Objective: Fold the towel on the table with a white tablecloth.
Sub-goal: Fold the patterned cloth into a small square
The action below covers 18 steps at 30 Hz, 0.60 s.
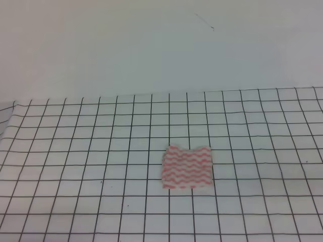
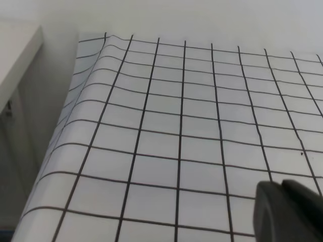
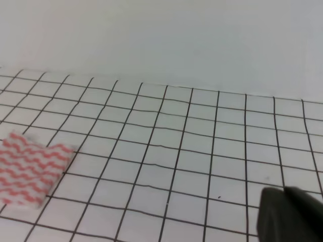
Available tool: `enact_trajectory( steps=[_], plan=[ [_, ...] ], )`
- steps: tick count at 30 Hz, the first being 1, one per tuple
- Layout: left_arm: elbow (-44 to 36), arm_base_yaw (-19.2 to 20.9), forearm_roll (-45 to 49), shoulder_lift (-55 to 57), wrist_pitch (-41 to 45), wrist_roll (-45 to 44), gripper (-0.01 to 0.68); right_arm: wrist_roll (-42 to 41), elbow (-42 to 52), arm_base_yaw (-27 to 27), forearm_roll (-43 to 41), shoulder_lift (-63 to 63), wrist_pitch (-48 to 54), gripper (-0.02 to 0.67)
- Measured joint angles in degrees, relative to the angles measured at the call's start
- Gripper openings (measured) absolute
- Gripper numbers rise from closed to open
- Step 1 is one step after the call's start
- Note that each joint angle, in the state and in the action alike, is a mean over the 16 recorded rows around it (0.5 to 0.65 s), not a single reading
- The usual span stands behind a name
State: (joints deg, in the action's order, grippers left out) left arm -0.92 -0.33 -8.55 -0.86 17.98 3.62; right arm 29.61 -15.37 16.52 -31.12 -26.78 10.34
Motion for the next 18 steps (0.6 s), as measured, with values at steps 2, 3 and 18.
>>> enact_trajectory(
  steps=[2,3,18],
  plan=[
    [0.0,0.2,0.5,0.0,0.3,0.6,-0.003,0.0,0.0,0.0,0.0,0.0,0.0,-0.001],
    [0.0,0.3,0.7,0.0,0.5,0.7,-0.003,0.0,0.0,0.0,0.0,0.0,0.0,-0.001],
    [0.4,0.3,0.7,0.0,0.5,0.6,-0.003,-0.1,0.2,-0.5,-0.2,1.6,0.3,-0.001]
  ],
)
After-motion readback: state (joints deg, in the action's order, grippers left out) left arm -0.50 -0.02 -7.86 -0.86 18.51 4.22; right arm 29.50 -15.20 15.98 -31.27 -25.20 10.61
